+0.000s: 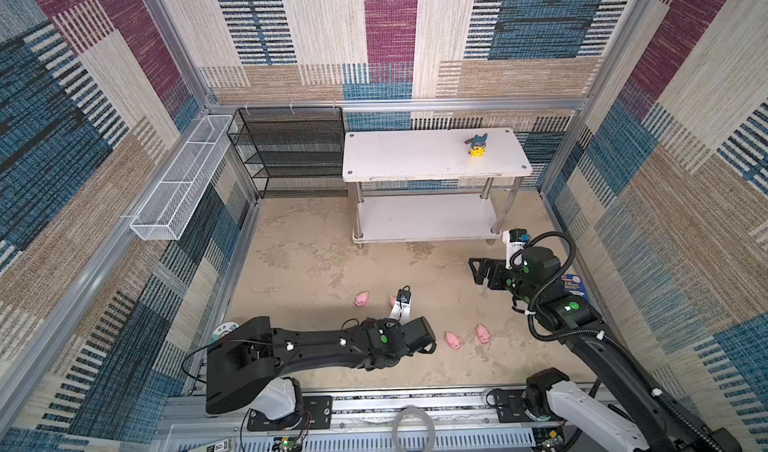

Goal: Place and organize the plastic toys onto the shelf
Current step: 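Lower the left gripper onto the blue figure and close on it, then lift the blue figure with the left gripper and carry it above the shelf top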

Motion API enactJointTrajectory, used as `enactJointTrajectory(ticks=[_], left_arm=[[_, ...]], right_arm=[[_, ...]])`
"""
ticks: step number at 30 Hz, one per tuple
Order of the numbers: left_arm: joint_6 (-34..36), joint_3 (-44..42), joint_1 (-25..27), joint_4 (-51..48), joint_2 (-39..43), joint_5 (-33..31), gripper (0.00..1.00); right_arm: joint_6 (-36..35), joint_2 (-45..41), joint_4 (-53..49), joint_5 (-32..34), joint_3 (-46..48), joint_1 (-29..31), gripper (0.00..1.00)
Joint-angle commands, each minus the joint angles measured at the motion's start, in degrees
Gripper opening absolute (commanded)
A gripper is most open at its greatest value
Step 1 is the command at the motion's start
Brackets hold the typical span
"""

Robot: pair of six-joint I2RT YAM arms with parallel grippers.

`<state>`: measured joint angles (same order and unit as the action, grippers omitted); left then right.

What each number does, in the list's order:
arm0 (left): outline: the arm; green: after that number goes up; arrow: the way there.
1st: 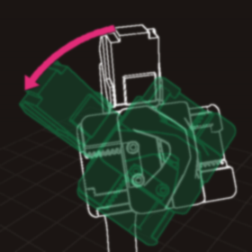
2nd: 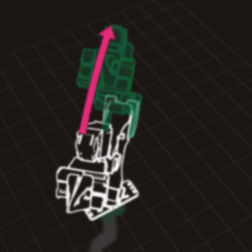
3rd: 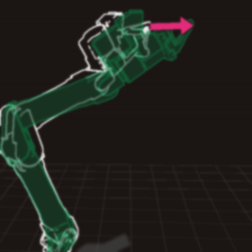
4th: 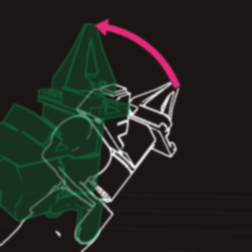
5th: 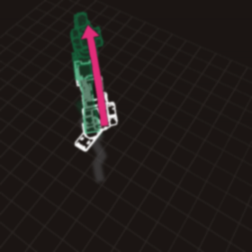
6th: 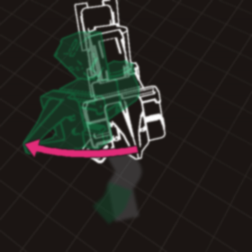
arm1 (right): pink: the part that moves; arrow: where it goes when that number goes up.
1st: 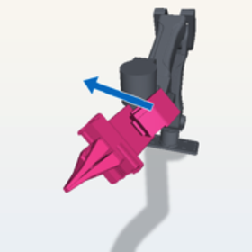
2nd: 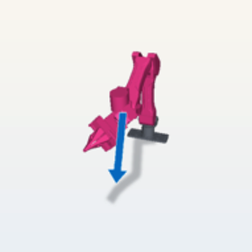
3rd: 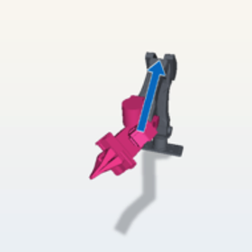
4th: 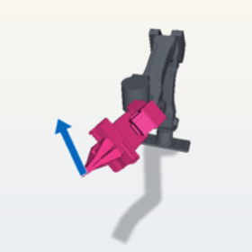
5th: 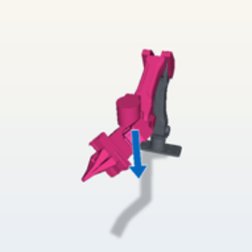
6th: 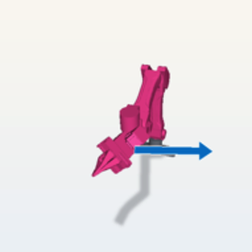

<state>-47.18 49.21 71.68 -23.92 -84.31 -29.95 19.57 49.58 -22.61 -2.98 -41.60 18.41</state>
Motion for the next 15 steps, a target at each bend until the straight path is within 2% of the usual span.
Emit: enactJointTrajectory(ticks=[1,4,8,15], left_arm=[[5.27,2.99,0.00,-3.50,2.29,-4.08,0.10],[9.48,7.34,-0.71,-8.06,4.23,-7.07,0.10],[15.66,13.44,-3.86,-10.61,7.35,-7.72,0.10],[27.40,26.66,-12.71,-11.69,9.62,-4.42,0.14]], right_arm=[[-0.56,0.56,-0.05,-0.31,-1.70,-0.02,1.00],[-0.98,1.35,-0.54,-0.78,-3.75,0.01,1.00],[-1.47,3.41,-1.54,-1.74,-7.50,-0.01,1.00],[-2.32,7.25,-0.77,-5.45,-13.12,0.14,1.00]])
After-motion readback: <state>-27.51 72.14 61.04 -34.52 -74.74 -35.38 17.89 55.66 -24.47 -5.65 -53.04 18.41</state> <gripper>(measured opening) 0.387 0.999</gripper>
